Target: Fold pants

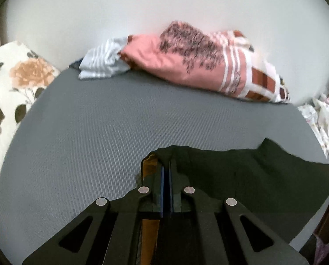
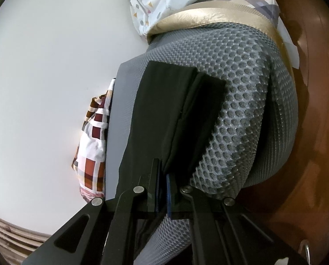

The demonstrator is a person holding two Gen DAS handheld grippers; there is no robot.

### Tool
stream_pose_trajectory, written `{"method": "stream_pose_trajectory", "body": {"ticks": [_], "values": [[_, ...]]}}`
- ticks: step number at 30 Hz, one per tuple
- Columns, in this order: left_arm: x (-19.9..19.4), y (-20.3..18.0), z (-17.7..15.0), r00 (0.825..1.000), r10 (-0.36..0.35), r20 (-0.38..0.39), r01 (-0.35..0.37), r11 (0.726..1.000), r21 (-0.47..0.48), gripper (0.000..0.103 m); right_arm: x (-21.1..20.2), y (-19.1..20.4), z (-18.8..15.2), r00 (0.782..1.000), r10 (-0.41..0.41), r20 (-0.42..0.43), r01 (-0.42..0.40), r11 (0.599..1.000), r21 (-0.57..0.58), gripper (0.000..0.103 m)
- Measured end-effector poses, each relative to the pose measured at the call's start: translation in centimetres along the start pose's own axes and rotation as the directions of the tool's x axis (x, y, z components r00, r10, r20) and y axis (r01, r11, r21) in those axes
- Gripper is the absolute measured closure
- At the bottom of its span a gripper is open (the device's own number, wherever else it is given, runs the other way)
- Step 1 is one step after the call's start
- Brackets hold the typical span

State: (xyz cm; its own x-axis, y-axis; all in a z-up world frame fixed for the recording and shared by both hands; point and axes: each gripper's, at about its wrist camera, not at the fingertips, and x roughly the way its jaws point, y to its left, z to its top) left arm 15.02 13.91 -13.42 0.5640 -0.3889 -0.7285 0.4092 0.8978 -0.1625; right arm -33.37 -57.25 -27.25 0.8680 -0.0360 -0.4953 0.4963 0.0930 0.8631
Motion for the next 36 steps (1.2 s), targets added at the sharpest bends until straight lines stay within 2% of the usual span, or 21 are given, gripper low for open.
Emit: {"method": "stream_pose_trajectory", "body": {"ticks": [5, 8, 11, 15, 19, 21, 22, 24, 26, 29, 32, 36], "values": [[0.8, -0.7, 0.2, 0.999, 0.037, 0.019, -0.038, 0.997, 0.061, 0.100, 0.1, -0.2, -0.1, 1.000, 0.015, 0.006, -0.015, 1.000, 0.009, 0.102], [4.1, 0.6, -1.5, 0.996, 0.057, -0.062, -0.055, 0.998, 0.027, 0.099, 0.2, -0.4, -0.3, 1.000, 0.027, 0.005, -0.027, 0.999, 0.020, 0.102], [4.1, 0.5, -2.7, 0.998, 0.059, -0.011, -0.059, 0.998, 0.035, 0.099, 0.2, -0.4, -0.4, 1.000, 0.027, 0.004, -0.028, 0.999, 0.018, 0.102], [3.8, 0.6, -3.0, 0.998, 0.063, 0.004, -0.064, 0.997, 0.034, 0.092, 0.2, -0.4, -0.4, 1.000, 0.028, 0.001, -0.028, 0.999, 0.017, 0.102], [2.5, 1.7, -2.7, 0.996, 0.088, 0.012, -0.088, 0.996, -0.025, 0.062, 0.2, -0.5, -0.3, 0.999, 0.038, 0.000, -0.038, 0.999, 0.030, 0.102], [0.8, 2.7, -2.3, 0.996, 0.073, 0.055, -0.069, 0.995, -0.074, 0.056, 0.3, -0.3, -0.2, 0.999, 0.039, -0.009, -0.039, 0.999, 0.035, 0.101], [-0.5, 3.3, -2.1, 0.992, 0.090, 0.088, -0.081, 0.991, -0.102, 0.045, 0.3, -0.3, -0.2, 0.999, 0.033, -0.013, -0.033, 0.999, 0.029, 0.100], [-2.2, 4.0, -1.9, 0.985, 0.114, 0.126, -0.096, 0.985, -0.141, 0.035, 0.0, 0.6, -0.1, 1.000, 0.010, -0.018, -0.011, 1.000, -0.015, 0.093], [-3.0, 4.4, -2.0, 0.986, 0.099, 0.135, -0.078, 0.985, -0.153, 0.034, -0.8, 1.4, 0.0, 1.000, -0.002, -0.005, 0.002, 0.998, -0.065, 0.078], [-2.4, 4.2, -2.8, 0.991, 0.122, 0.056, -0.115, 0.987, -0.114, 0.033, -2.7, 1.3, 0.4, 0.999, 0.016, 0.045, -0.012, 0.997, -0.076, 0.059], [-1.4, 3.5, -4.0, 0.992, 0.127, -0.006, -0.127, 0.989, -0.081, 0.033, -5.0, -0.5, 1.3, 0.993, 0.035, 0.111, -0.036, 0.999, 0.003, 0.056], [-0.6, 2.5, -5.4, 0.993, 0.107, -0.042, -0.110, 0.992, -0.067, 0.033, -5.8, -1.4, 1.7, 0.994, 0.021, 0.110, -0.023, 1.000, 0.019, 0.056]]}}
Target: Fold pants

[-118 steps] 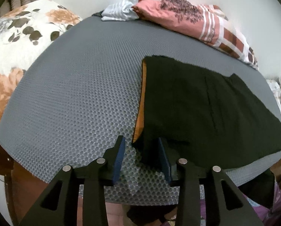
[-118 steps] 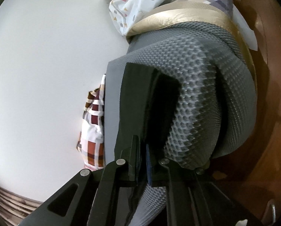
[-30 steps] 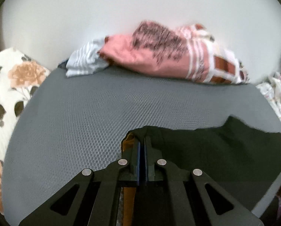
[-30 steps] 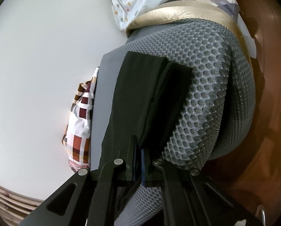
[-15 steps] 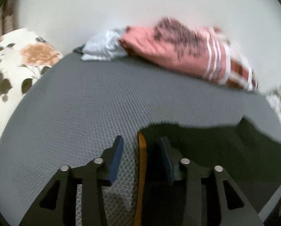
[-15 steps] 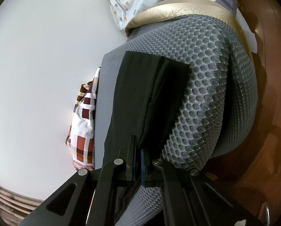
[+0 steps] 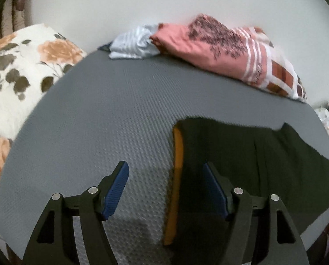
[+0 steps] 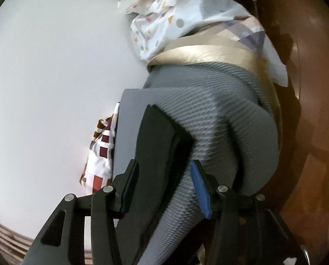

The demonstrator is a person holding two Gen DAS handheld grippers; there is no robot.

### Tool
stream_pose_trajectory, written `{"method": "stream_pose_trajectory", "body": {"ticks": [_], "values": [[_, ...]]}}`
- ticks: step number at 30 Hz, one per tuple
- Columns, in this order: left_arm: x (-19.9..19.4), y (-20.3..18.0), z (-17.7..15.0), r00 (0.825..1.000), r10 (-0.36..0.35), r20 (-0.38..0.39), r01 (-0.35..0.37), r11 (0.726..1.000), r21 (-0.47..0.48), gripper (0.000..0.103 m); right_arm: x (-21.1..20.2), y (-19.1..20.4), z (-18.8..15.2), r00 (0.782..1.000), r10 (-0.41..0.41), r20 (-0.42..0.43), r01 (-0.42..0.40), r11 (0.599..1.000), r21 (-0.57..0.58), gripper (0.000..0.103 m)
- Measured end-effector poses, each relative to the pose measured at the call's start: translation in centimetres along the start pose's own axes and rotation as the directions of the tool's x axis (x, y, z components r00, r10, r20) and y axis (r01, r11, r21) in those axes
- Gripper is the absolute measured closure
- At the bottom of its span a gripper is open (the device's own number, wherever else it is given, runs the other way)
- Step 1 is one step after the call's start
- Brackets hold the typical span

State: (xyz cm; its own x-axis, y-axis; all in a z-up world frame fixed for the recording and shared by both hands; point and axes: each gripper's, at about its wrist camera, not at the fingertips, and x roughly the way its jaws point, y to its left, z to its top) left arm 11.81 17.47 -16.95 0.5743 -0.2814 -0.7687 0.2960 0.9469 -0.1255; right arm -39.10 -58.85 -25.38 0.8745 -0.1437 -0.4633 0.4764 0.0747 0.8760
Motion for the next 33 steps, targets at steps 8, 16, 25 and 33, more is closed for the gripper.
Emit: {"method": "stream_pose_trajectory", "body": {"ticks": [8, 16, 25, 33], "values": [[1.2, -0.4, -1.3, 0.998, -0.048, -0.046, 0.047, 0.999, -0.015, 0.033, 1.3, 0.4, 0.8, 1.000, -0.004, -0.024, 0.004, 1.000, -0.020, 0.056], [0.8, -0.2, -1.7, 0.998, -0.047, -0.031, 0.046, 0.998, -0.032, 0.033, 3.3, 2.3, 0.9, 0.998, -0.042, -0.049, 0.038, 0.995, -0.093, 0.055], [-4.5, -3.0, -0.8, 0.991, 0.057, 0.125, -0.065, 0.996, 0.059, 0.033, 3.3, 1.5, 2.2, 0.999, -0.025, -0.021, 0.025, 1.000, -0.018, 0.057], [-5.9, -8.3, 0.7, 0.989, -0.099, 0.108, 0.091, 0.993, 0.075, 0.032, 5.1, 3.8, 1.5, 0.997, -0.052, -0.060, 0.043, 0.989, -0.141, 0.055]]}}
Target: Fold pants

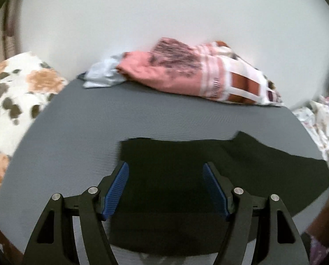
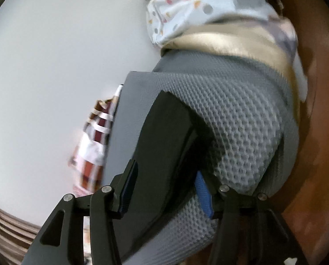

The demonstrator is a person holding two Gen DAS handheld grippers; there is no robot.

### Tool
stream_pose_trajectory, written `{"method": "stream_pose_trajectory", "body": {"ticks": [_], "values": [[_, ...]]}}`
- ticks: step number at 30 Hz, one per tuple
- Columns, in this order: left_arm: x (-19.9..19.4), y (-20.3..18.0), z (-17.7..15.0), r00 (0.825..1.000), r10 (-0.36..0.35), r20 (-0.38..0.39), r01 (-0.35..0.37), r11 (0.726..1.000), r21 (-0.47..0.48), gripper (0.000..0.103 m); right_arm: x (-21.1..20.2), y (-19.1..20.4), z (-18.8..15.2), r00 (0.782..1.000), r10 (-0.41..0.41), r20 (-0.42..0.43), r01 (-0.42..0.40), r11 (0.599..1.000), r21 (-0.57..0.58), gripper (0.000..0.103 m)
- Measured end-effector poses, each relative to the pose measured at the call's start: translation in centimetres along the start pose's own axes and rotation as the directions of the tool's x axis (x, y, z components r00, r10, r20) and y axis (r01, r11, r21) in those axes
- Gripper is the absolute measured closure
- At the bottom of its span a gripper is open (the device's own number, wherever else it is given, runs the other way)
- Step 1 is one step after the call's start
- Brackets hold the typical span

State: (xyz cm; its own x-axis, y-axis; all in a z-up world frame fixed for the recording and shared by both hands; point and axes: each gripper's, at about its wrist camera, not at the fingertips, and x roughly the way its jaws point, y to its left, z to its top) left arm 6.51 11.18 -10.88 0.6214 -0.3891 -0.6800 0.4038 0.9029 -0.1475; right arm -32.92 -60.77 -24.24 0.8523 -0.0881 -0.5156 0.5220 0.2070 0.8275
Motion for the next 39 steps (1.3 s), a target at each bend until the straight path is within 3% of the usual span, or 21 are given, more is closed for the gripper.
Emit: {"method": "stream_pose_trajectory", "body": {"ticks": [4, 7, 10, 13, 18, 22, 26, 31, 39], "values": [[1.0, -3.4, 0.1, 0.998, -0.050, -0.025, 0.051, 0.998, 0.033, 0.025, 1.8, 0.3, 0.4, 0.997, -0.057, -0.059, 0.056, 0.998, -0.031, 0.086], [2.1, -5.3, 0.1, 0.997, -0.056, -0.057, 0.059, 0.997, 0.040, 0.023, 2.0, 1.5, 0.1, 0.992, -0.091, -0.087, 0.083, 0.992, -0.097, 0.088], [2.9, -6.2, 0.3, 0.992, -0.090, -0.089, 0.091, 0.996, 0.006, 0.023, 1.0, 1.6, 0.6, 0.997, -0.043, -0.067, 0.040, 0.998, -0.043, 0.089], [3.2, -6.8, 0.1, 0.988, -0.116, -0.098, 0.115, 0.993, -0.013, 0.022, 0.3, 2.9, 0.8, 0.998, -0.025, -0.053, 0.022, 0.998, -0.060, 0.090], [3.7, -7.0, -0.6, 0.983, -0.143, -0.119, 0.140, 0.990, -0.031, 0.021, -0.8, 7.4, 0.2, 0.999, 0.022, -0.027, -0.025, 0.991, -0.128, 0.090], [4.2, -6.8, -0.9, 0.975, -0.172, -0.141, 0.163, 0.984, -0.075, 0.021, -0.5, 12.1, -1.4, 0.994, 0.092, -0.056, -0.101, 0.976, -0.193, 0.090], [4.3, -7.2, -1.0, 0.973, -0.172, -0.152, 0.163, 0.984, -0.068, 0.021, 0.9, 16.9, -4.1, 0.975, 0.176, -0.138, -0.205, 0.948, -0.244, 0.089], [4.6, -7.7, -1.4, 0.966, -0.190, -0.176, 0.179, 0.981, -0.076, 0.021, 4.3, 21.2, -9.3, 0.929, 0.246, -0.275, -0.317, 0.914, -0.255, 0.089], [5.3, -9.7, -2.3, 0.952, -0.204, -0.228, 0.205, 0.979, -0.018, 0.021, 11.2, 23.9, -17.9, 0.866, 0.202, -0.458, -0.361, 0.886, -0.291, 0.090]]}}
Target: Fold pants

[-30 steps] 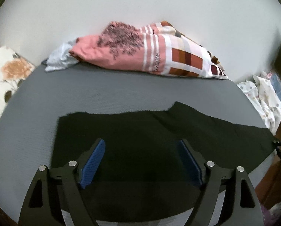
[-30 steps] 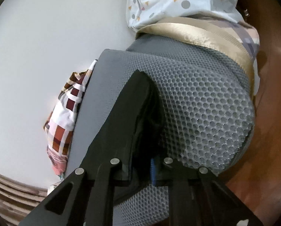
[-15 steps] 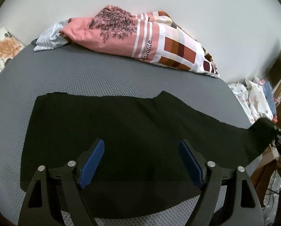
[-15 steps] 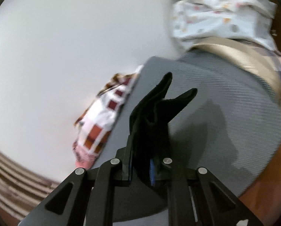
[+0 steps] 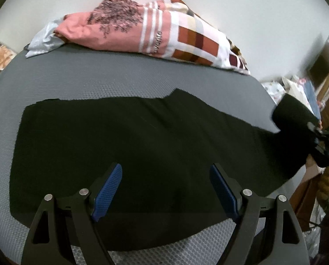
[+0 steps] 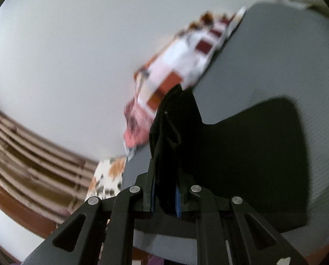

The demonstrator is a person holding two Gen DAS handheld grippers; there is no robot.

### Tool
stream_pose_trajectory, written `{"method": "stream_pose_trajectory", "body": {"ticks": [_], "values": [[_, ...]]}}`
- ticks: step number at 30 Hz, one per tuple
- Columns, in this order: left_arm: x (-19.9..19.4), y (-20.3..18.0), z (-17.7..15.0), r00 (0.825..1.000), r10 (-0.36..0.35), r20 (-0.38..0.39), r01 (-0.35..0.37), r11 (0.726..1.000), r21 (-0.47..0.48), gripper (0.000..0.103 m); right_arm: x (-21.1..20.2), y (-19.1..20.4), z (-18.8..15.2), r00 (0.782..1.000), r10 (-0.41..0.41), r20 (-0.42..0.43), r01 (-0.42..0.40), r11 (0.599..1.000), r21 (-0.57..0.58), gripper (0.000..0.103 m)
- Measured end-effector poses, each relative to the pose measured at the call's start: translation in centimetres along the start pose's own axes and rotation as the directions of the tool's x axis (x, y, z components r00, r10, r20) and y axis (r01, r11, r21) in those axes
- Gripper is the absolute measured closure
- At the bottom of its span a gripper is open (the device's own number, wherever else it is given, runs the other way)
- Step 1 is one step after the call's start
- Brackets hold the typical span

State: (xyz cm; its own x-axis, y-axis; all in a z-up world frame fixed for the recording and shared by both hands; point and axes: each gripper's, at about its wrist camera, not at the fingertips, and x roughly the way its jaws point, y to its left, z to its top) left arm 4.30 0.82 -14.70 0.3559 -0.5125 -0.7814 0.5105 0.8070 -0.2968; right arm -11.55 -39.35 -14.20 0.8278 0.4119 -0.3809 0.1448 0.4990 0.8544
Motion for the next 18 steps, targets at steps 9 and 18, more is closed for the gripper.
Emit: {"method": "stream_pose_trajectory", "body": {"ticks": [9, 18], "values": [[1.1, -1.4, -0.5, 0.999, -0.010, -0.048, 0.013, 0.998, 0.055, 0.021, 7.2, 0.5, -5.0, 0.986, -0.092, -0.143, 0.078, 0.992, -0.095, 0.089], [1.6, -1.7, -0.8, 0.997, -0.016, -0.075, 0.020, 0.998, 0.059, 0.021, 8.8, 1.9, -7.1, 0.971, -0.160, -0.177, 0.121, 0.969, -0.215, 0.089]]}}
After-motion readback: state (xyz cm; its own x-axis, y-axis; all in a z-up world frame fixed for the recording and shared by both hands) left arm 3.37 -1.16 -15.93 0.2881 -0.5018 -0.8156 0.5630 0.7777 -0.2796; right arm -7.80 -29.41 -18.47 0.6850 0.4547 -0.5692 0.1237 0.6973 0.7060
